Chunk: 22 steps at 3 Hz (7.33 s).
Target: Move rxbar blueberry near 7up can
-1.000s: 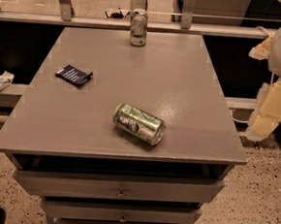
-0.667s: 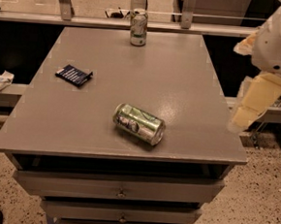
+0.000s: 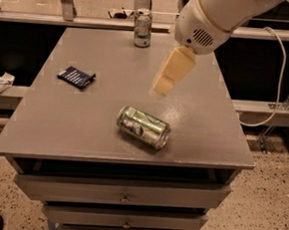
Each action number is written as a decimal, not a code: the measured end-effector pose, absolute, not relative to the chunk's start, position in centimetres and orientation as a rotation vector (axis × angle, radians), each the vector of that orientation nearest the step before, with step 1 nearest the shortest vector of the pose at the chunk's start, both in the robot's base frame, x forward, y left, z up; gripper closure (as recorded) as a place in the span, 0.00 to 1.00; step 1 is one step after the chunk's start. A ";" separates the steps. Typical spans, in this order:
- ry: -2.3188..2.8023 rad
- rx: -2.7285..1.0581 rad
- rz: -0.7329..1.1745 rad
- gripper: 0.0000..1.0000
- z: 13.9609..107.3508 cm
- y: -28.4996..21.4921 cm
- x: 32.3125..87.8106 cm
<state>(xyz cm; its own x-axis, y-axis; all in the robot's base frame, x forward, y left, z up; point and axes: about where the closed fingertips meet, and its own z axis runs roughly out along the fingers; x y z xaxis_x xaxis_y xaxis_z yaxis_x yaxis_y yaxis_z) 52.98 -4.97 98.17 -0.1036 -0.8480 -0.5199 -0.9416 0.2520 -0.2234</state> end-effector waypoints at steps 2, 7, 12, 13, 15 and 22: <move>1.969 -1.614 0.248 0.00 98.2 -4.9 53.0; 1.840 -1.287 0.587 0.00 88.7 16.1 60.8; 1.932 -1.176 0.547 0.57 82.4 19.2 65.7; 1.932 -1.176 0.547 0.87 82.6 19.2 65.7; 1.932 -1.177 0.547 1.00 82.9 19.2 65.7; 1.784 -1.285 0.174 1.00 93.8 2.2 71.1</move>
Offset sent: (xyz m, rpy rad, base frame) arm 0.0033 -0.0021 -0.0009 0.0585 0.0225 0.0061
